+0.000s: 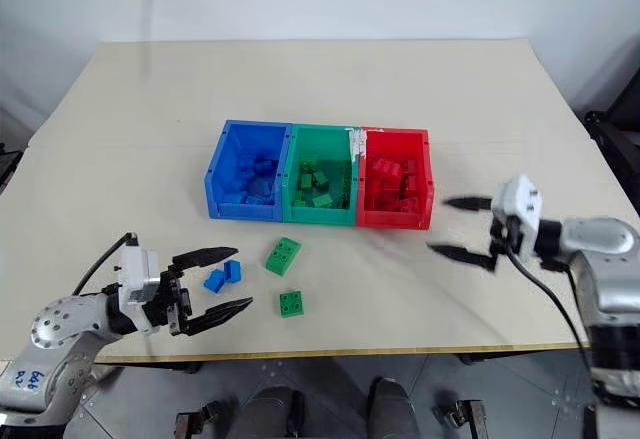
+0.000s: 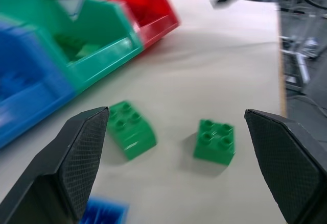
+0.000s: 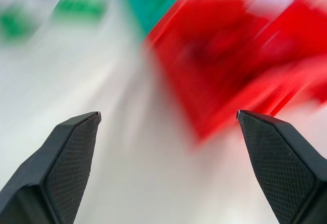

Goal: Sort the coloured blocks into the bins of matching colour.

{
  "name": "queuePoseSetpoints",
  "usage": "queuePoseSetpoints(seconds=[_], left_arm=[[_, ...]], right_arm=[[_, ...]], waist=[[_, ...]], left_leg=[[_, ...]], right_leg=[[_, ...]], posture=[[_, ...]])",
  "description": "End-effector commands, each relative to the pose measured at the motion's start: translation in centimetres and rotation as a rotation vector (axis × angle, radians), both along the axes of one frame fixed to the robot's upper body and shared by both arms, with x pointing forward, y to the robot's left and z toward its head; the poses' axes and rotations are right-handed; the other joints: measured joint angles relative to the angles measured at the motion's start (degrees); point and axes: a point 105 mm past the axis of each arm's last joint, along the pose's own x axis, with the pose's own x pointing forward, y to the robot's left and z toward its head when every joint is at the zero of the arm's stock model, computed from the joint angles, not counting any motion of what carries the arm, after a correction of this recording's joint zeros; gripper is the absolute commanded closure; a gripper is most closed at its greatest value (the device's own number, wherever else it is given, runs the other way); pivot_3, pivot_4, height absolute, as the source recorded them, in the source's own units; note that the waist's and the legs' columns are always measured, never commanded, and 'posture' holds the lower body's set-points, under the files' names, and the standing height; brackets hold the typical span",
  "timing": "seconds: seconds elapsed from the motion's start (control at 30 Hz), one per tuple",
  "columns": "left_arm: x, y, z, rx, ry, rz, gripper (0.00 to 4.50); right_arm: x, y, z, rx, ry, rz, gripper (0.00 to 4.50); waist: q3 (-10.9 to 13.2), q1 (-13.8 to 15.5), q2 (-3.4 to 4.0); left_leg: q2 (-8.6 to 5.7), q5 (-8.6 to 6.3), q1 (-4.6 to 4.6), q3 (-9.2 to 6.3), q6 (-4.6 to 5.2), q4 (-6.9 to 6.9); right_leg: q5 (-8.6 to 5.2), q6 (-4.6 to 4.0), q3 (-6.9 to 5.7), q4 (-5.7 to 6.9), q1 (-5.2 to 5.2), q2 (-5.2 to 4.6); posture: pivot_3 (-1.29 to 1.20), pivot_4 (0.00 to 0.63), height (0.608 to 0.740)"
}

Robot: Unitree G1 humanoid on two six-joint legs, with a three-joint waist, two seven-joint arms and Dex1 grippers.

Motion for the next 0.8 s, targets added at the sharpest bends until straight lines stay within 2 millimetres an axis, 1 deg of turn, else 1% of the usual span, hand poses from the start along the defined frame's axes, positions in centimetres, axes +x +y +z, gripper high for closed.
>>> queuePoseSetpoints(seconds=[0.03,0.1,0.23,0.27,0.37,0.47,0.53,0.6,0.8], left_arm=[[-0.2,0.6,-0.1,0.038,-0.023,-0.013,0.0],[-0.3,1.3,-0.4,0.047,-0.016,0.008,0.0],[-1.1,3.4,-1.1,0.063,0.027,0.077,0.0],[-1.3,3.7,-1.2,0.065,0.039,0.086,0.0],[-2.5,5.6,-1.9,0.083,0.098,0.147,0.0],[-3.4,7.0,-2.2,0.104,0.112,0.214,0.0],[-4.1,7.4,-2.2,0.105,0.119,0.238,0.0],[-4.5,7.2,-2.1,0.103,0.122,0.241,0.0],[-4.7,6.4,-1.9,0.099,0.116,0.236,0.0]], right_arm=[[0.0,1.9,1.1,0.009,-0.039,0.101,0.04],[-0.4,3.6,0.9,0.023,-0.028,0.168,0.04],[-1.9,8.0,-0.1,0.022,0.021,0.336,0.04],[-2.0,8.6,-0.2,0.022,0.027,0.357,0.04],[-2.5,12.1,-0.9,0.031,0.072,0.424,0.04],[-2.7,15.4,-1.7,0.029,0.084,0.47,0.04],[-2.8,17.6,-2.8,0.013,0.094,0.486,0.04],[-2.9,18.9,-3.7,-0.009,0.104,0.491,0.04],[-2.5,21.4,-4.9,-0.017,0.113,0.453,0.04]], waist=[[0.0,-0.92,0.01],[0.0,-1.22,0.01],[0.0,-1.12,0.0],[0.0,-1.01,0.0],[0.01,-0.9,0.0],[0.0,-0.91,-0.01],[0.0,-0.97,-0.01],[0.0,-0.81,0.0],[-0.02,-0.99,-0.04]], left_leg=[[0.02,0.01,0.02,0.03,-0.01,0.0],[0.14,0.06,0.04,0.01,-0.1,0.0],[0.33,0.07,0.01,-0.04,-0.18,0.0],[0.35,0.06,0.0,-0.07,-0.19,0.0],[0.29,0.05,-0.02,-0.17,-0.18,0.01],[0.37,0.03,-0.02,-0.36,-0.19,0.01],[0.36,0.01,-0.02,-0.41,-0.21,0.01],[0.33,0.01,-0.05,-0.51,-0.23,0.01],[0.15,-0.04,-0.08,-0.69,-0.16,0.01]], right_leg=[[0.0,0.0,0.0,0.03,-0.01,0.01],[0.0,0.0,-0.01,0.04,-0.02,0.1],[-0.02,-0.04,-0.04,0.04,-0.06,0.23],[-0.02,-0.05,-0.04,0.03,-0.06,0.24],[0.0,-0.07,-0.03,0.03,-0.06,0.15],[0.01,-0.09,-0.03,0.02,-0.07,0.16],[0.0,-0.12,-0.03,0.03,-0.1,0.19],[-0.01,-0.14,-0.03,0.06,-0.14,0.18],[0.0,-0.16,-0.02,0.06,-0.13,0.07]], posture=[[0.0,0.15,0.74],[0.0,0.15,0.74],[0.0,0.15,0.74],[0.0,0.15,0.74],[0.0,0.15,0.74],[0.0,0.15,0.74],[0.0,0.15,0.74],[0.0,0.15,0.74],[0.0,0.15,0.74]])
